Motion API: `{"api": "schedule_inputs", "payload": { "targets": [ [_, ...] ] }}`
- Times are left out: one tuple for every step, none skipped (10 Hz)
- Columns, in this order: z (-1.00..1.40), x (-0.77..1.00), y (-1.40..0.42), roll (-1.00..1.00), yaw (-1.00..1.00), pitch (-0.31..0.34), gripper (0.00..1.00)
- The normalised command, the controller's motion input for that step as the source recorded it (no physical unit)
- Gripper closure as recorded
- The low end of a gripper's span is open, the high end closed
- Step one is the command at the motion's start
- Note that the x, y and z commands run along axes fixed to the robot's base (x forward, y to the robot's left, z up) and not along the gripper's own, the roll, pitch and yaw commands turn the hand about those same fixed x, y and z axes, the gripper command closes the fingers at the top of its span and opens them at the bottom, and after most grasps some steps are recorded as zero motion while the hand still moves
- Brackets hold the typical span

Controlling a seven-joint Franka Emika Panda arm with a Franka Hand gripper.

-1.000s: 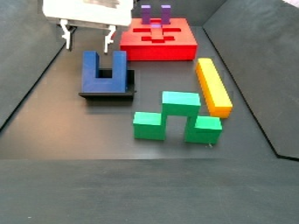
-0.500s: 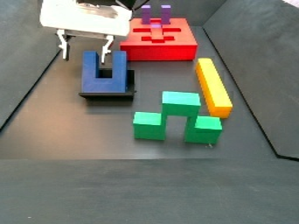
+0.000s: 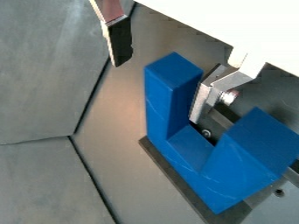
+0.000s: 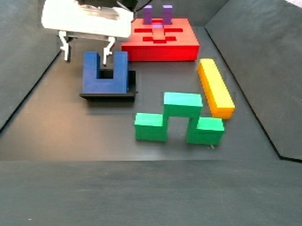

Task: Pick up the blue object. Move up. Place the blue object on the fixture. Regrasp the blue object. Move to above the board. Insert the blue object.
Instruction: Regrasp the blue object.

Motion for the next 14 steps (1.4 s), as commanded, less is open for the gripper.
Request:
{"api": "schedule_inputs", "payload": {
  "targets": [
    [-0.03, 0.00, 0.00, 0.00, 0.00, 0.029, 0.00],
    [0.00, 0.00, 0.00, 0.02, 0.00, 0.000, 0.00],
    [0.00, 0.00, 0.00, 0.00, 0.00, 0.000, 1.00],
    [0.00, 0.00, 0.00, 0.00, 0.00, 0.000, 1.00],
    [0.00, 0.00, 0.00, 0.00, 0.00, 0.000, 1.00],
    [0.00, 0.00, 0.00, 0.00, 0.00, 0.000, 1.00],
    [0.00, 0.00, 0.00, 0.00, 0.00, 0.000, 1.00],
    [0.00, 0.00, 0.00, 0.00, 0.00, 0.000, 1.00],
    [0.00, 0.00, 0.00, 0.00, 0.00, 0.000, 1.00],
    [0.00, 0.00, 0.00, 0.00, 0.00, 0.000, 1.00],
    [0.00, 0.00, 0.00, 0.00, 0.00, 0.000, 1.00],
    [0.00, 0.00, 0.00, 0.00, 0.00, 0.000, 1.00],
    [0.00, 0.00, 0.00, 0.00, 0.00, 0.000, 1.00],
    [0.00, 0.00, 0.00, 0.00, 0.00, 0.000, 1.00]
  ]
}}
